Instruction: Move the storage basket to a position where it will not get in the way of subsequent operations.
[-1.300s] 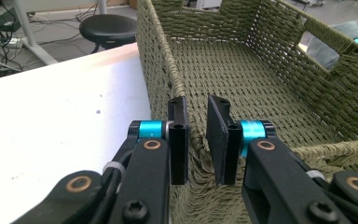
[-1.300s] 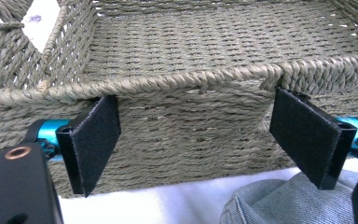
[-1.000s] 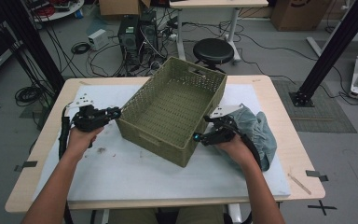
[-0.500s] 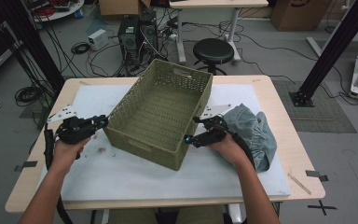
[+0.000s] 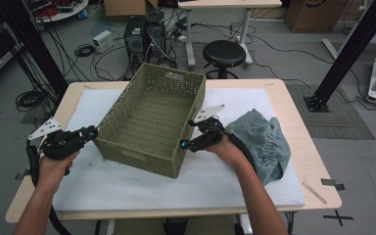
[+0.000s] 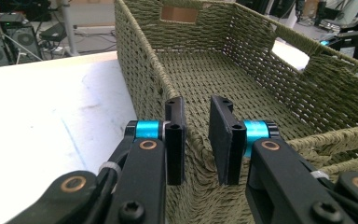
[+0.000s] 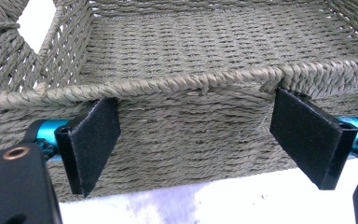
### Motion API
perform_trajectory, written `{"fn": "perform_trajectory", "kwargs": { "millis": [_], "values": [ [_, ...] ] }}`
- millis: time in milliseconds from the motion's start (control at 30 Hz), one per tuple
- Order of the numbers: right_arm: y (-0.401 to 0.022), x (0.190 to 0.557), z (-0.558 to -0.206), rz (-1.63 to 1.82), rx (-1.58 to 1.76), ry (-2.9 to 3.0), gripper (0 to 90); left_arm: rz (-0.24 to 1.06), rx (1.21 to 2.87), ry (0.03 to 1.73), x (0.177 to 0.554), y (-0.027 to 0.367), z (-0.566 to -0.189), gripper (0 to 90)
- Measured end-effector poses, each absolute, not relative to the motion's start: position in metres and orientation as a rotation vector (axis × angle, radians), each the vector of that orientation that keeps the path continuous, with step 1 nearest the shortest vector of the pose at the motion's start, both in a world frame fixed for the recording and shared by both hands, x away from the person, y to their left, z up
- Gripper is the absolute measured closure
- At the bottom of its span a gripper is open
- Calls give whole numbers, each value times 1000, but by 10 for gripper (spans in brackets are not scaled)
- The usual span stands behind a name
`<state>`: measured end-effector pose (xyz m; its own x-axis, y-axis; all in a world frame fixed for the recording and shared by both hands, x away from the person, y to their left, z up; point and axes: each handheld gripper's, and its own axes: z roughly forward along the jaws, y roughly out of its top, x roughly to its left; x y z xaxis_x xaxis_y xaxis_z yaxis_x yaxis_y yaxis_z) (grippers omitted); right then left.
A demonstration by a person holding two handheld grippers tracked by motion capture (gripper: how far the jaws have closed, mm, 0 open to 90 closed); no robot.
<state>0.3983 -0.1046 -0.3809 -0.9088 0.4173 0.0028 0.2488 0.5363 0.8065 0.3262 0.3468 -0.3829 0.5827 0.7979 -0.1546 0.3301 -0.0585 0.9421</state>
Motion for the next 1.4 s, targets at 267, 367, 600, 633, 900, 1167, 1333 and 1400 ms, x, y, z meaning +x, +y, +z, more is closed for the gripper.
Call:
{"fn": "perform_trajectory", "kwargs": {
  "millis": [267, 367, 600, 633, 900, 1167, 1333, 1400],
  "values": [
    [-90, 411, -379, 1295, 507, 2618, 158, 501, 1640, 977, 323, 360, -382, 754],
    [-89, 415, -379, 1303, 500, 2624, 159, 472, 1649, 975, 326, 362, -381, 743],
    [-91, 406, -375, 1244, 565, 2591, 161, 443, 1638, 1026, 342, 356, -376, 516],
    [-93, 405, -374, 1235, 582, 2580, 161, 445, 1638, 1029, 344, 356, -376, 477],
    [-121, 397, -373, 1294, 740, 2481, 161, 436, 1640, 1002, 360, 352, -367, 281],
    [-146, 385, -375, 1249, 824, 2405, 161, 440, 1719, 1036, 381, 344, -360, 272],
    [-158, 376, -382, 1303, 867, 2423, 161, 419, 1754, 1036, 391, 338, -358, 336],
    [-163, 370, -384, 1329, 869, 2413, 161, 414, 1773, 1039, 394, 337, -359, 359]
  ]
}}
